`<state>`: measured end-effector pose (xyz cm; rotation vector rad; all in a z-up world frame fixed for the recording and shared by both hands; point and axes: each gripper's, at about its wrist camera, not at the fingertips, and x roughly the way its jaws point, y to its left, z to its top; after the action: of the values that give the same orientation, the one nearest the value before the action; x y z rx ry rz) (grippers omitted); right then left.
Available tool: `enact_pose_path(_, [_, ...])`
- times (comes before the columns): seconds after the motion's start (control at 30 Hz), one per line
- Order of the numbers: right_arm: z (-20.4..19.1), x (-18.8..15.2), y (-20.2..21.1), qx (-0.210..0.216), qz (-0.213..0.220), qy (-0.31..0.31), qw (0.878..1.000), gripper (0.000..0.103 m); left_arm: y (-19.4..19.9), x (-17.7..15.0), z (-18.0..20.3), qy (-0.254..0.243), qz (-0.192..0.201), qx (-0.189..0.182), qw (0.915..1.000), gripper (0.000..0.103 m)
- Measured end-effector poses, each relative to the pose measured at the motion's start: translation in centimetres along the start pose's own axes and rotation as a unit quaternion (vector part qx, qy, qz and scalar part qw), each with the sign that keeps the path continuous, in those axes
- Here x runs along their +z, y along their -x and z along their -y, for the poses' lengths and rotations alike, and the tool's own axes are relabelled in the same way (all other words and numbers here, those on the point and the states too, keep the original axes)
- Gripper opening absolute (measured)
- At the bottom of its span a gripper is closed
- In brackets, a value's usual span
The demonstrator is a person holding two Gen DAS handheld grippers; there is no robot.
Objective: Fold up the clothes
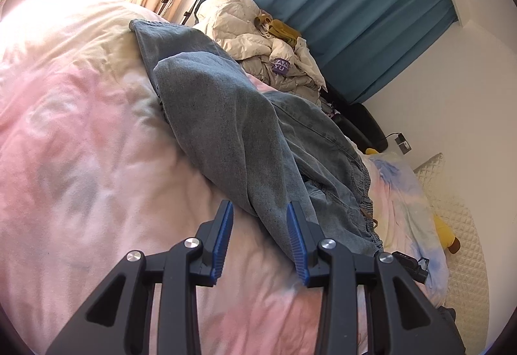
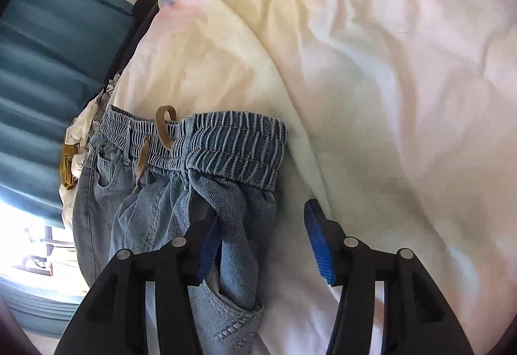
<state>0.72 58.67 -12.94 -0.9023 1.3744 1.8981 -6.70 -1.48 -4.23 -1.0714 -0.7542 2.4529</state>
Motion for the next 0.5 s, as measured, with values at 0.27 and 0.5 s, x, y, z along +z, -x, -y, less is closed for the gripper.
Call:
enact_pose_path(0.27, [-2.3, -2.7, 7.1, 0.004, 0.121, 0.092, 0.988, 0.055, 0.3, -0.1, 0.8, -0.031, 0.008, 0.024, 0.9992, 0.035])
enact_pose_path(0.5, [-13.0, -10.7, 4.8, 0.118, 0.077, 0.309, 0.941, 0.056, 0.6, 0.5, 0.2, -0.029, 0.015, 0.050, 0.9982, 0.035])
